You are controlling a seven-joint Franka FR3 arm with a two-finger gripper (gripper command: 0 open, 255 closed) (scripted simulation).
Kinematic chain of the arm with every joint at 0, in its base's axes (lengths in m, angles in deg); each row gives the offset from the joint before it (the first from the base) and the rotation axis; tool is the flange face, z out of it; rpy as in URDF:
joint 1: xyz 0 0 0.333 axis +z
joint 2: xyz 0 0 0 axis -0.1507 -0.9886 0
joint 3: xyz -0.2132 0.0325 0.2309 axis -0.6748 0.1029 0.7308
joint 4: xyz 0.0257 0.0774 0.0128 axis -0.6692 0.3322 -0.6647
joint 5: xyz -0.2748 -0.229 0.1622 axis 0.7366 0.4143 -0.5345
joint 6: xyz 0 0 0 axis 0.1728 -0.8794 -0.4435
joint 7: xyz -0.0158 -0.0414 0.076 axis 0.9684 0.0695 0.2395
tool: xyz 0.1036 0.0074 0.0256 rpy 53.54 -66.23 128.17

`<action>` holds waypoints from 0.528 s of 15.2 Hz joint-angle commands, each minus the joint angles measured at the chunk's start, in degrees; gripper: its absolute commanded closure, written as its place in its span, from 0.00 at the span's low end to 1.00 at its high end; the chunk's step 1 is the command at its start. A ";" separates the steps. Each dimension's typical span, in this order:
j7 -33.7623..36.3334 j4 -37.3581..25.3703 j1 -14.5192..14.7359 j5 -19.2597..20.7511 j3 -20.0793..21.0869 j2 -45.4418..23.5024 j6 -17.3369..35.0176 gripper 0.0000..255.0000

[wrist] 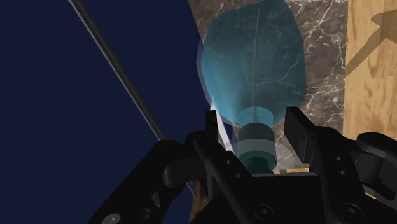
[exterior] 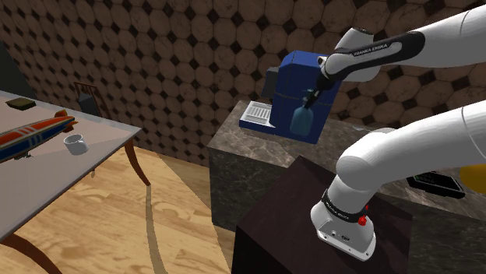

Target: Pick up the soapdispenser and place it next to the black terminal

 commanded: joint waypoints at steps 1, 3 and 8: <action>0.08 -1.13 0.01 -0.30 0.60 0.75 -1.84 1.00; 0.25 -2.14 -0.06 -0.56 1.32 1.61 -3.71 1.00; 0.60 -4.86 -0.05 -1.30 2.98 3.37 -8.18 1.00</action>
